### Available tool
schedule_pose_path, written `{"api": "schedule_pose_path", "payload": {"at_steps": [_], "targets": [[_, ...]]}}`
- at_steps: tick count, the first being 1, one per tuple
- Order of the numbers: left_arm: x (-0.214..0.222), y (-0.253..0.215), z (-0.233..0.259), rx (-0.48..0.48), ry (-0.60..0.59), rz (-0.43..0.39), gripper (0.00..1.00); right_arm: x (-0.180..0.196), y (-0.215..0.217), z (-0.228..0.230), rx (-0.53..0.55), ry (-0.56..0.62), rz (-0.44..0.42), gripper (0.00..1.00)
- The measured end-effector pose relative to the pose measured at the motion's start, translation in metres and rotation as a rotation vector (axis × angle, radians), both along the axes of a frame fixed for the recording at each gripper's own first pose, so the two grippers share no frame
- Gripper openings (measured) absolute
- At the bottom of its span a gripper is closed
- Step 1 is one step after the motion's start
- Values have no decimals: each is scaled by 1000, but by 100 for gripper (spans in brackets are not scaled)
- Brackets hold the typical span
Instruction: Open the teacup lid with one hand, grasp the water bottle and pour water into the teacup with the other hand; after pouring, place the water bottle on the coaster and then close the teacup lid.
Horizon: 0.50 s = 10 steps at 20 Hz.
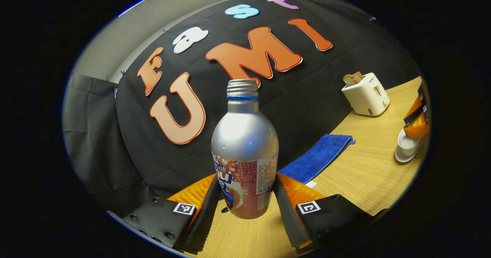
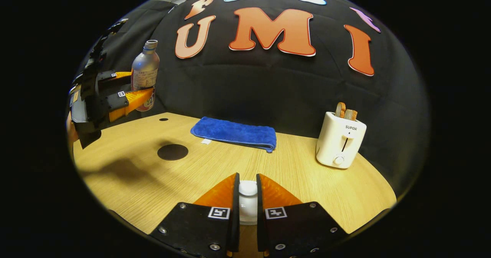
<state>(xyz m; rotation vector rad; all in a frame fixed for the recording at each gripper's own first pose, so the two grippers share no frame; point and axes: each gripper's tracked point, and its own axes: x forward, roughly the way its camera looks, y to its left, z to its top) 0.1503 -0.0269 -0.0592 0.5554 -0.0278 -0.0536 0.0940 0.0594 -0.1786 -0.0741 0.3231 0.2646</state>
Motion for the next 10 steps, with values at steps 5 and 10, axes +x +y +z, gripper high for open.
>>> {"api": "schedule_pose_path", "payload": {"at_steps": [5,10], "targets": [[6,-2,-12,-157,51,-3,81,0,-1,1,3,-11,1,19],[20,-17,-48,-359,162,-40,81,-1,-5,3,37,13,-25,31]]}}
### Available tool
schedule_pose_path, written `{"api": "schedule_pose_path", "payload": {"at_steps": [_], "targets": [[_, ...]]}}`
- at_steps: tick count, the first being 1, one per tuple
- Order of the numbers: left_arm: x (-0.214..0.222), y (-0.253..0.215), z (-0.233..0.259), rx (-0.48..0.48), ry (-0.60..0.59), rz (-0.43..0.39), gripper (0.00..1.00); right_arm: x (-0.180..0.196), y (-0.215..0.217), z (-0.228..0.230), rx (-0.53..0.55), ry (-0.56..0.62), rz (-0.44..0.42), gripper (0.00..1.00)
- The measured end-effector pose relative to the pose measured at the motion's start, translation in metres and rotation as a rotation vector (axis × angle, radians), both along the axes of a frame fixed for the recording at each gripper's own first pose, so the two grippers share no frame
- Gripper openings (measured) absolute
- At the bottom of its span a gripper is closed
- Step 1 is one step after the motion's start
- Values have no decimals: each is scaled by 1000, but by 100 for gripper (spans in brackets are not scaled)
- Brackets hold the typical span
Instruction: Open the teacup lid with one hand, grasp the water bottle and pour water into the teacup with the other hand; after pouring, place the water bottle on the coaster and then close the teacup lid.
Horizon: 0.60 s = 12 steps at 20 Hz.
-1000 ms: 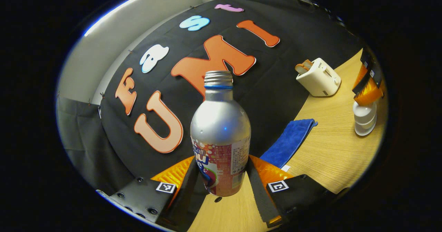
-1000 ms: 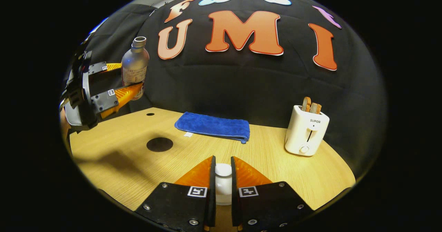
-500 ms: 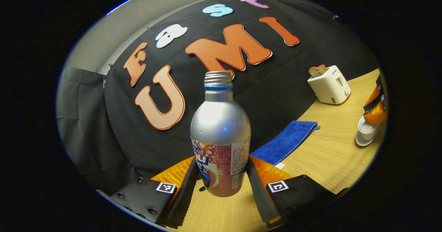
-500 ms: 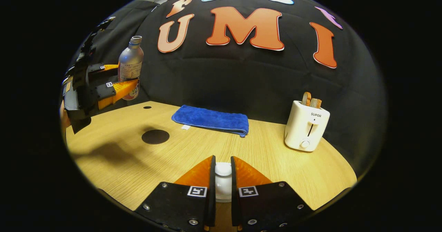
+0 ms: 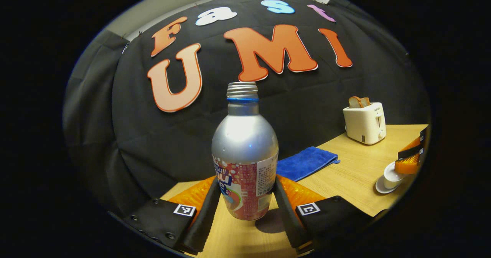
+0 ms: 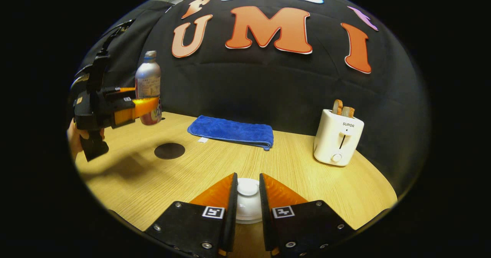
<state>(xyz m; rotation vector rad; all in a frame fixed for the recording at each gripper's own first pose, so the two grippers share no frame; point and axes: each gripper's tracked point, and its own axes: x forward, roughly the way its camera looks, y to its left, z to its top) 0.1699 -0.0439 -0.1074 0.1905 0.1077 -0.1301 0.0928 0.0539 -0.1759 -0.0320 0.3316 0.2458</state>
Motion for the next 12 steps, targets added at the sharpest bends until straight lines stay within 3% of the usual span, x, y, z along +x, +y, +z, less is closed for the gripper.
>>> {"api": "schedule_pose_path", "payload": {"at_steps": [1,3,9,12], "targets": [[2,-2,-8,-35,24,-1,81,0,-1,0,12,7,-1,33],[4,-3,-19,-96,64,-4,81,-3,-2,7,27,-2,1,47],[16,-12,-57,-183,171,-10,80,-10,-3,43,68,-92,14,72],[17,-14,-74,-212,215,-5,80,-13,-11,56,54,-132,8,74]]}}
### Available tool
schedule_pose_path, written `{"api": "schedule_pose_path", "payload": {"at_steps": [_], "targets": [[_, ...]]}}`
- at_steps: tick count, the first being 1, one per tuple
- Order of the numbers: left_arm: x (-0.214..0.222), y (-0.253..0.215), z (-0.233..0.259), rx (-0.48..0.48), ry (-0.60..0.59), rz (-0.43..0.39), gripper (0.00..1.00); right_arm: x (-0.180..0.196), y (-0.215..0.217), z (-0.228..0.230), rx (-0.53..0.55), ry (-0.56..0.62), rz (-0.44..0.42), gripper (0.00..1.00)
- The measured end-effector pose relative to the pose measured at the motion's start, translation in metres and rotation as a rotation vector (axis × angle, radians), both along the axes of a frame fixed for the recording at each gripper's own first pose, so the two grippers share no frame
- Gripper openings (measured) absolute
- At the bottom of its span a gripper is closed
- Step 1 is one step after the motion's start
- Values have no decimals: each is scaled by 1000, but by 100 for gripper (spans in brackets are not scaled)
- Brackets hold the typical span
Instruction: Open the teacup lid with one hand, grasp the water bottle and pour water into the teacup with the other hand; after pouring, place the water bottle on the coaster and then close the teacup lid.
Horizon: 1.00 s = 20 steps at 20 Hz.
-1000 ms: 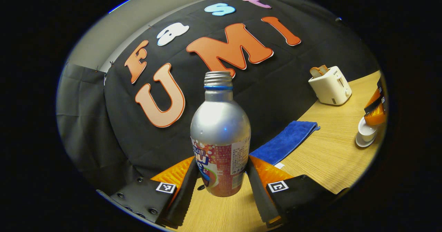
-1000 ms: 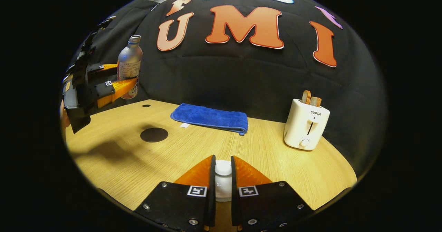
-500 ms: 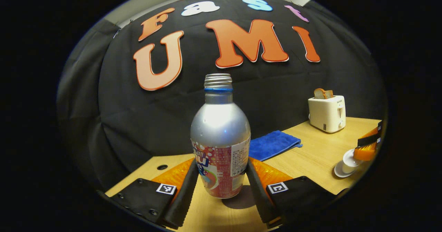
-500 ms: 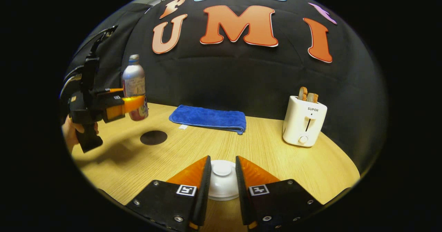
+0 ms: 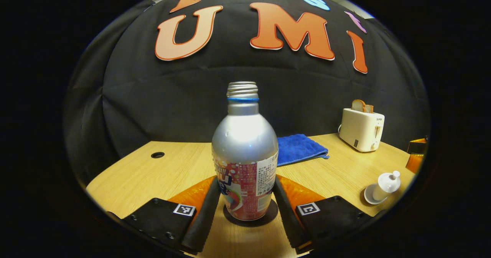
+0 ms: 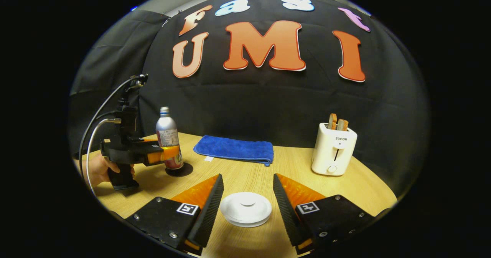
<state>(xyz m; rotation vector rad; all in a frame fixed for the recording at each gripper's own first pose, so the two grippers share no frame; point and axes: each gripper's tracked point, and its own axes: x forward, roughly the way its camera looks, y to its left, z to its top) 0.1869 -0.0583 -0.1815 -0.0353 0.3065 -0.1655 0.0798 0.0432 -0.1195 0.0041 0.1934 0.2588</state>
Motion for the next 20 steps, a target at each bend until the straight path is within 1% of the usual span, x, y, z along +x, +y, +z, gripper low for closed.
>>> {"api": "schedule_pose_path", "payload": {"at_steps": [1,2,5,8,10,11,12,16,18,20], "targets": [[0,-1,-4,-7,10,0,80,0,-2,3,-1,-11,-4,75],[1,-1,-7,-10,18,0,80,0,-5,6,1,-19,-7,80],[4,-1,-12,-4,20,9,81,0,-10,9,14,-22,-16,80],[2,-2,-16,17,39,-13,85,3,-11,11,23,-24,-22,81],[0,-7,-13,14,33,-35,87,3,-9,14,25,-29,-20,80],[0,-8,-9,9,26,-41,93,2,-8,17,25,-33,-19,80],[-1,-6,-8,9,27,-44,96,1,-7,20,25,-40,-17,80],[-23,6,-6,-10,47,-37,98,-3,1,32,35,-62,-7,80],[-39,13,2,-12,29,-30,99,-8,9,37,36,-73,4,80],[-56,23,22,-10,-21,-15,98,-11,14,42,29,-84,5,80]]}}
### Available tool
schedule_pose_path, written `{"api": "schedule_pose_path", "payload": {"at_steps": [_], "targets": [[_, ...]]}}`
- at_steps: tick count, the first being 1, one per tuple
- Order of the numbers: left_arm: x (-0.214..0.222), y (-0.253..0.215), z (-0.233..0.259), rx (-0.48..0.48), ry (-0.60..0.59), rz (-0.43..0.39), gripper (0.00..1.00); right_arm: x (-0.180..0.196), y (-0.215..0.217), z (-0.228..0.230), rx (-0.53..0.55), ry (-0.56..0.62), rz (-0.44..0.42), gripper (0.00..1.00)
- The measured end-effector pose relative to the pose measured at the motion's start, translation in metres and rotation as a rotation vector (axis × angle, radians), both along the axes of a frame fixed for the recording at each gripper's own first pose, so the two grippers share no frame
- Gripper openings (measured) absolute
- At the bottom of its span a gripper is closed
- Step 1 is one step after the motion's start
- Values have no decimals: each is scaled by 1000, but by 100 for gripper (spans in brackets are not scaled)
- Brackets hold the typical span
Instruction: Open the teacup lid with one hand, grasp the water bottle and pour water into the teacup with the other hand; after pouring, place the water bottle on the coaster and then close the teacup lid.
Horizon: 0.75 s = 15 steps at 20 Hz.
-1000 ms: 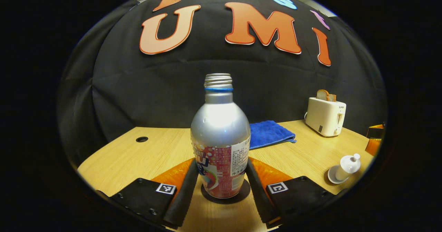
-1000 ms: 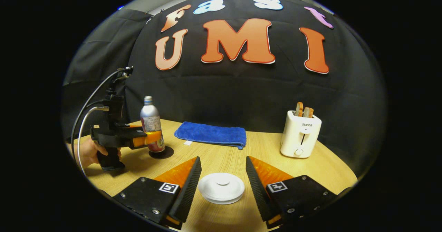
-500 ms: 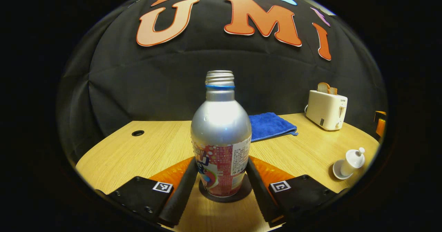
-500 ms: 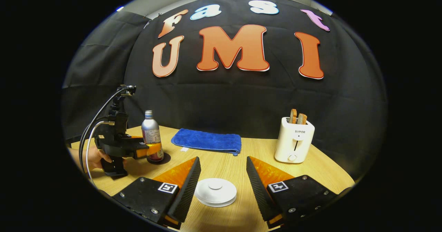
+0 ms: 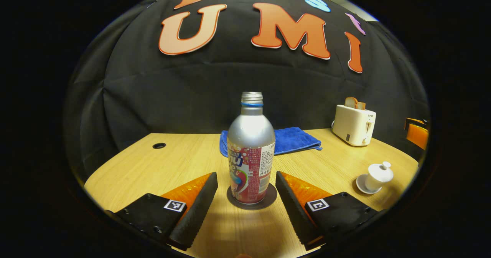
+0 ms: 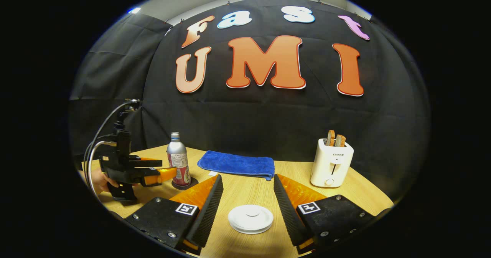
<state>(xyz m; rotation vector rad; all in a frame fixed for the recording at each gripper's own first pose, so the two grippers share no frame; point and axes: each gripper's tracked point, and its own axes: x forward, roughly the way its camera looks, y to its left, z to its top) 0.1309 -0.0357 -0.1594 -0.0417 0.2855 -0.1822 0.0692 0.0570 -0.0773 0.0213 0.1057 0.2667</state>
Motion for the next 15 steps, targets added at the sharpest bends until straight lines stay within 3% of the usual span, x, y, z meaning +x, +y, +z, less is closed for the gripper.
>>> {"api": "schedule_pose_path", "payload": {"at_steps": [8,12,15], "targets": [[-67,36,104,10,-240,127,98,-18,28,41,21,-80,-1,80],[-100,36,115,-34,-300,152,98,-34,31,54,33,-133,-19,80],[-117,40,116,-9,-338,171,97,-43,32,49,16,-135,-36,80]]}}
